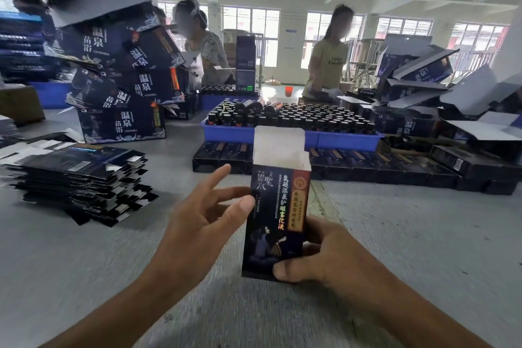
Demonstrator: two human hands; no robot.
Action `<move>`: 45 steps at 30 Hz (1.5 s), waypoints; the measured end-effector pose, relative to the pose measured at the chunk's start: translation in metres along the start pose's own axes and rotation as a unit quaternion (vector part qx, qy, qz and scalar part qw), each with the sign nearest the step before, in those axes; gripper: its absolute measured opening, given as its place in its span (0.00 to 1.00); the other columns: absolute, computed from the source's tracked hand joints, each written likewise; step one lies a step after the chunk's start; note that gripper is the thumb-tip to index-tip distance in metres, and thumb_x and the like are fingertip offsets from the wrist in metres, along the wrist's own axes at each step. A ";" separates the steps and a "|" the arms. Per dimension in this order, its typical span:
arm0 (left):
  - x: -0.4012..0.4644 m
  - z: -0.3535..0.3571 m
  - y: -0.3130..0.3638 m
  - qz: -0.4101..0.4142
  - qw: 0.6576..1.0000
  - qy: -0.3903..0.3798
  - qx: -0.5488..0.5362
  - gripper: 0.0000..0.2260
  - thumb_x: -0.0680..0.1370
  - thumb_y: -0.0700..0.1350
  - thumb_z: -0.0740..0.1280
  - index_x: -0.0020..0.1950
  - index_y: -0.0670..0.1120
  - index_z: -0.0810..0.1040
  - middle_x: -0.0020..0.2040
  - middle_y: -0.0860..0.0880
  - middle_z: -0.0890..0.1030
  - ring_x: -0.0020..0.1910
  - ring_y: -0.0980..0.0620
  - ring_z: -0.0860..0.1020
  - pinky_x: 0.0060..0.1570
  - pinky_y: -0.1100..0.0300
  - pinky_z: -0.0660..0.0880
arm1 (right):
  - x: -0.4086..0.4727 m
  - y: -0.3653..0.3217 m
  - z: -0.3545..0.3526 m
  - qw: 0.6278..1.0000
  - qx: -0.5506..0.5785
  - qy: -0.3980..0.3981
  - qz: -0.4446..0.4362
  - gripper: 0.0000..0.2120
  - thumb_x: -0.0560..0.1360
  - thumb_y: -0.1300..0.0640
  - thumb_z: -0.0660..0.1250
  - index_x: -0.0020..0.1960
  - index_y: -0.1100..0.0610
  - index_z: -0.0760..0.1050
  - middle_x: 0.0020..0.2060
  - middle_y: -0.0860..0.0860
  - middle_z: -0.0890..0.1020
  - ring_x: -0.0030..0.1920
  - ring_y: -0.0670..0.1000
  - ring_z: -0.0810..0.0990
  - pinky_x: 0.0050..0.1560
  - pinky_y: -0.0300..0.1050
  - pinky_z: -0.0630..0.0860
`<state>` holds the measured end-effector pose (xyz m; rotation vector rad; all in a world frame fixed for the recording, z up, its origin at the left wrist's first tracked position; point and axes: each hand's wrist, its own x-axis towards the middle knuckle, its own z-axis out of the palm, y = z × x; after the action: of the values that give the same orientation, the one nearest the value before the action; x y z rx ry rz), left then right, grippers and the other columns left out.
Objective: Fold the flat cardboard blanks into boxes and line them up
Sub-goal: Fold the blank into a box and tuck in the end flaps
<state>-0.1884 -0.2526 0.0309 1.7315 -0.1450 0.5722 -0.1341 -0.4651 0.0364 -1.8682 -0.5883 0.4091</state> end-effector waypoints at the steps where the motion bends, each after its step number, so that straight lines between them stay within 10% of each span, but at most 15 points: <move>1: 0.001 0.000 0.000 0.002 1.000 -0.003 -0.004 0.30 0.69 0.61 0.71 0.71 0.62 0.69 0.57 0.59 0.84 0.55 0.59 0.83 0.46 0.66 0.81 | 0.000 0.000 0.000 1.000 -0.003 -0.005 -0.001 0.22 0.64 0.54 0.81 0.56 0.43 0.81 0.50 0.39 0.86 0.49 0.39 0.84 0.45 0.33 0.76; 9: -0.003 0.002 -0.003 0.024 0.999 -0.021 0.015 0.17 0.74 0.56 0.72 0.62 0.68 0.76 0.51 0.52 0.84 0.50 0.50 0.84 0.48 0.50 0.83 | 0.000 -0.004 -0.011 0.991 0.039 0.111 -0.070 0.19 0.68 0.51 0.79 0.58 0.45 0.79 0.51 0.39 0.86 0.52 0.39 0.84 0.49 0.37 0.78; 18: -0.006 0.006 0.004 0.038 0.999 -0.018 0.001 0.23 0.70 0.56 0.74 0.63 0.67 0.74 0.57 0.61 0.83 0.55 0.59 0.82 0.48 0.70 0.78 | -0.001 -0.001 -0.003 0.987 0.033 0.113 -0.112 0.22 0.65 0.54 0.81 0.55 0.42 0.78 0.50 0.40 0.86 0.50 0.41 0.85 0.44 0.32 0.80; 45: -0.008 -0.001 0.007 0.073 0.993 -0.062 0.064 0.13 0.78 0.60 0.67 0.62 0.68 0.77 0.61 0.62 0.81 0.61 0.59 0.80 0.54 0.61 0.80 | -0.012 -0.017 -0.006 0.960 -0.031 0.140 -0.241 0.15 0.74 0.40 0.64 0.60 0.30 0.77 0.58 0.33 0.81 0.58 0.37 0.80 0.53 0.29 0.76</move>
<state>-0.1980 -0.2554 0.0339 1.8929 -0.3315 0.5923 -0.1437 -0.4718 0.0547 -1.7278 -0.8369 -0.1935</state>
